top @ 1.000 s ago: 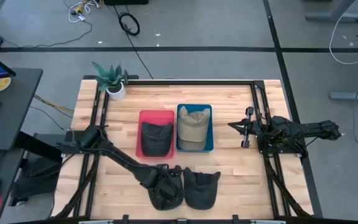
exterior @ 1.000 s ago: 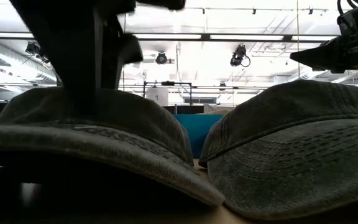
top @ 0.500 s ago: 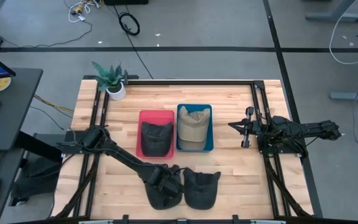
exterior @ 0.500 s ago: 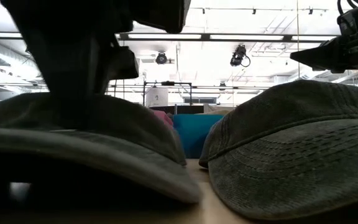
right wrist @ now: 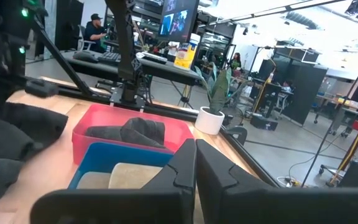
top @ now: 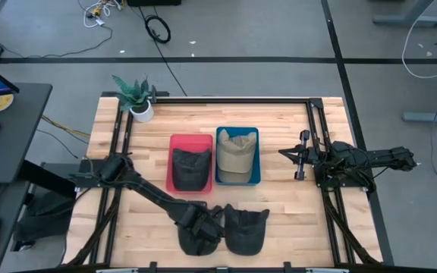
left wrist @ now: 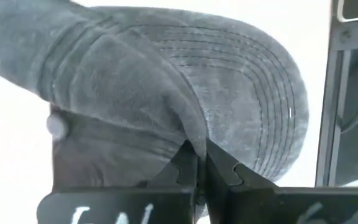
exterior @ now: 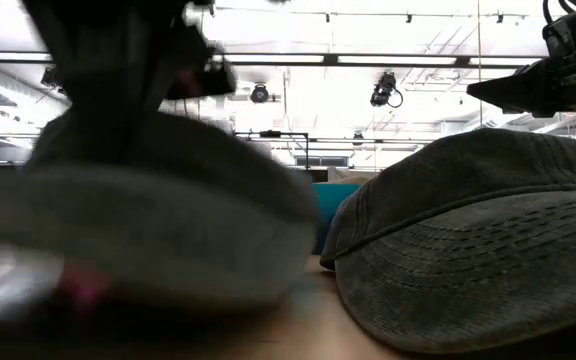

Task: Pick & Place hat
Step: Put the left black cap into the red bin

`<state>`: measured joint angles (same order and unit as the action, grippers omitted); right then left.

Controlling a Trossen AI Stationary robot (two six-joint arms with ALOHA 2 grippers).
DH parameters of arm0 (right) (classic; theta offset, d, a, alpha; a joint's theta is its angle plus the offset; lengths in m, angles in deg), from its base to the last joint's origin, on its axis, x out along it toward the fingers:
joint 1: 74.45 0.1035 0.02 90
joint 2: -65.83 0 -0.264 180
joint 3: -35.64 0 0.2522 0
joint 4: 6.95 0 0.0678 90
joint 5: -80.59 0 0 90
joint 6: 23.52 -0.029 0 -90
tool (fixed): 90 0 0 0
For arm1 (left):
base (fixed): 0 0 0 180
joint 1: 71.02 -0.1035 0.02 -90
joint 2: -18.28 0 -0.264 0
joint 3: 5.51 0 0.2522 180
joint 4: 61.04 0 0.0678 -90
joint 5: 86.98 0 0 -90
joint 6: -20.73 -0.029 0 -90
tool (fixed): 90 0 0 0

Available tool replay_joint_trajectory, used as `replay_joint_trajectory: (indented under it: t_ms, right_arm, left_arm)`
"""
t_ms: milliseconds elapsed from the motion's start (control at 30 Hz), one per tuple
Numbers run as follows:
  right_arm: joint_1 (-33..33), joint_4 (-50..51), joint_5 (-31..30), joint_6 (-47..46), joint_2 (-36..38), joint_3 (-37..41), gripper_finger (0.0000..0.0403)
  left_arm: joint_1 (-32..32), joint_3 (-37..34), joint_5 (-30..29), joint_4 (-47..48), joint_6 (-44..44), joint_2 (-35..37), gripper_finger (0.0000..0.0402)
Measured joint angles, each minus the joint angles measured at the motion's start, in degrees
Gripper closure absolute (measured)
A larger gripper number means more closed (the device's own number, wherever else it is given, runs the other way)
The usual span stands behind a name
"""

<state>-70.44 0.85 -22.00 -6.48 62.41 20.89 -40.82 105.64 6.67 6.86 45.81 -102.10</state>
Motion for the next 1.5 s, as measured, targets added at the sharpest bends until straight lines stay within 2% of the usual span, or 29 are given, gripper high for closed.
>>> replay_joint_trajectory:
  t_ms: [133,233,500,633,733,967,1333,1400,1500]
  right_arm:
    - [0.0,0.0,0.0,0.0,0.0,0.0,0.0389]
    - [0.0,0.0,0.0,0.0,0.0,0.0,0.0389]
    - [0.0,0.0,0.0,0.0,0.0,0.0,0.0389]
    - [0.0,0.0,0.0,0.0,0.0,0.0,0.0389]
    - [0.0,0.0,0.0,0.0,0.0,0.0,0.0389]
    - [0.0,0.0,0.0,0.0,0.0,0.0,0.0389]
    - [0.0,0.0,0.0,0.0,0.0,0.0,0.0389]
    - [0.0,0.0,0.0,0.0,0.0,0.0,0.0389]
    - [0.0,0.0,0.0,0.0,0.0,0.0,0.0389]
  left_arm:
    - [1.2,4.2,-4.9,3.7,-2.5,0.0,0.0395]
    - [2.7,8.1,-10.8,8.7,-3.3,0.0,0.0394]
    - [7.7,18.3,-36.1,24.7,-2.9,0.0,0.0396]
    - [9.2,20.1,-43.9,32.2,0.7,0.0,0.0396]
    - [9.0,19.2,-46.3,36.1,4.2,0.1,0.0396]
    - [6.4,16.5,-47.7,35.9,1.6,0.5,0.0396]
    - [1.4,16.4,-48.6,35.9,-1.4,0.5,0.0396]
    - [0.6,14.7,-48.9,35.8,-1.4,0.8,0.0396]
    - [-0.5,8.0,-48.6,35.8,0.0,3.1,0.0396]
